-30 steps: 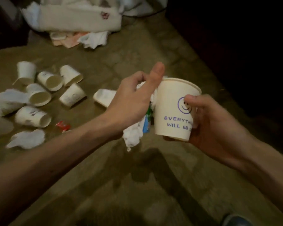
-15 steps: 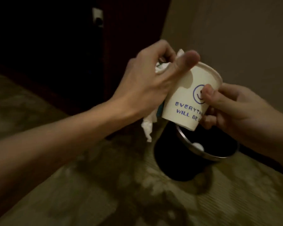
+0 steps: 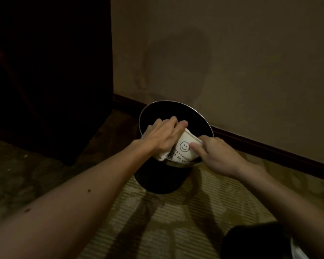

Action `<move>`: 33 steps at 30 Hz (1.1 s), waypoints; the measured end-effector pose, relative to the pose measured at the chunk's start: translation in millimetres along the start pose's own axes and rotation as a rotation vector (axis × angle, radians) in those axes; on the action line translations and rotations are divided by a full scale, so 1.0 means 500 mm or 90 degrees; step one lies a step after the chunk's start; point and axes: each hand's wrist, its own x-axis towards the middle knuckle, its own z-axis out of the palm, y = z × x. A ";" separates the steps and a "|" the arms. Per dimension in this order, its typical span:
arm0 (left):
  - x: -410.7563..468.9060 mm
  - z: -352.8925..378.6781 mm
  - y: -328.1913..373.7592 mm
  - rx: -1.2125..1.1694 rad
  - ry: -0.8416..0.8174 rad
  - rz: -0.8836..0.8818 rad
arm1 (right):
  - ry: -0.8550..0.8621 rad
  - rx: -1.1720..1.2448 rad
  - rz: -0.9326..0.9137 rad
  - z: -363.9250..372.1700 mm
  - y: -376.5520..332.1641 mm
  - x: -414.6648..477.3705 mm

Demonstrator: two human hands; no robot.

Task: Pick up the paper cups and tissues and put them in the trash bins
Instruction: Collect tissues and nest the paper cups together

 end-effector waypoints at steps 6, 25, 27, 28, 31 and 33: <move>-0.027 0.000 -0.026 0.027 -0.267 -0.069 | -0.080 -0.019 -0.019 0.042 0.012 -0.021; -0.621 -0.466 -0.066 0.464 -0.288 -0.071 | -0.169 0.423 -0.553 0.295 -0.522 -0.176; -0.751 -0.476 -0.091 0.482 -0.262 -0.147 | -0.258 0.421 -0.609 0.346 -0.589 -0.207; -0.814 -0.475 -0.101 0.489 -0.249 -0.194 | -0.295 0.411 -0.633 0.373 -0.621 -0.224; -1.003 -0.450 -0.121 0.460 -0.216 -0.384 | -0.373 0.364 -0.705 0.456 -0.713 -0.286; -1.127 -0.413 -0.130 0.389 -0.192 -0.508 | -0.408 0.336 -0.746 0.509 -0.765 -0.332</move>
